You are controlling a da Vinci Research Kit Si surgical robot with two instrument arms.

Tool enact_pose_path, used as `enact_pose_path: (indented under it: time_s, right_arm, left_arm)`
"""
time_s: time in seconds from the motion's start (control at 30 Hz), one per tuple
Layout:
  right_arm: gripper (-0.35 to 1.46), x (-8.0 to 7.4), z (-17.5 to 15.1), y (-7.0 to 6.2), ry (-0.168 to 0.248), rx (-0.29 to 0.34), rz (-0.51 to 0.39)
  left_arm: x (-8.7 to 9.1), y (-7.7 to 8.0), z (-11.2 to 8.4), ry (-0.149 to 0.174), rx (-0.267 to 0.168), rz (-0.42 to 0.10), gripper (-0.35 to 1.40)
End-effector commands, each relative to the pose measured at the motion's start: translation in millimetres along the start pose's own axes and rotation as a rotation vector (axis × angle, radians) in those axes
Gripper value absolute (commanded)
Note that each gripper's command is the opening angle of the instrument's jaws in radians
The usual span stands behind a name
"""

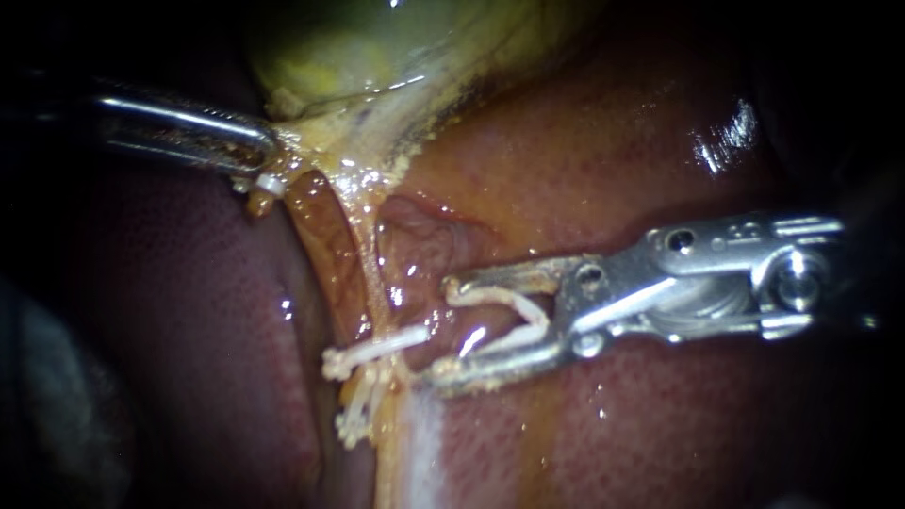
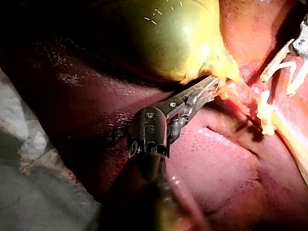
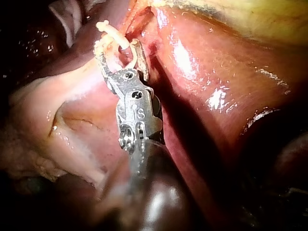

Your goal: Clipping second clip right tube

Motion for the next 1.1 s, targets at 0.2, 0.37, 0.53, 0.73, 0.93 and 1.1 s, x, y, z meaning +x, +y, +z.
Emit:
enact_pose_path:
  time_s: [0.2, 0.37, 0.53, 0.73, 0.93, 1.1]
  right_arm:
    - [0.49, -0.3, 3.1, 1.3, 0.026, -0.005, 0.067]
    - [0.49, -0.5, 5.2, 1.9, 0.041, -0.007, 0.112]
    - [0.49, -1.0, 6.6, 2.2, 0.054, -0.003, 0.142]
    - [0.49, -1.1, 7.8, 2.3, 0.107, 0.054, 0.193]
    - [0.49, -0.8, 8.3, 1.9, 0.155, 0.098, 0.216]
    - [0.5, -0.5, 8.6, 1.7, 0.17, 0.108, 0.222]
  left_arm:
    - [0.0, 0.1, 0.1, 0.0, 0.002, -0.001, -0.35]
    - [0.0, 0.1, 0.1, 0.001, 0.002, -0.001, -0.35]
    - [0.0, 0.1, 0.2, 0.001, 0.003, -0.001, -0.35]
    - [0.0, 0.2, 0.2, 0.001, 0.003, -0.001, -0.35]
    - [0.0, 0.2, 0.3, 0.001, 0.004, -0.001, -0.35]
    - [0.0, 0.2, 0.3, 0.001, 0.004, -0.001, -0.35]
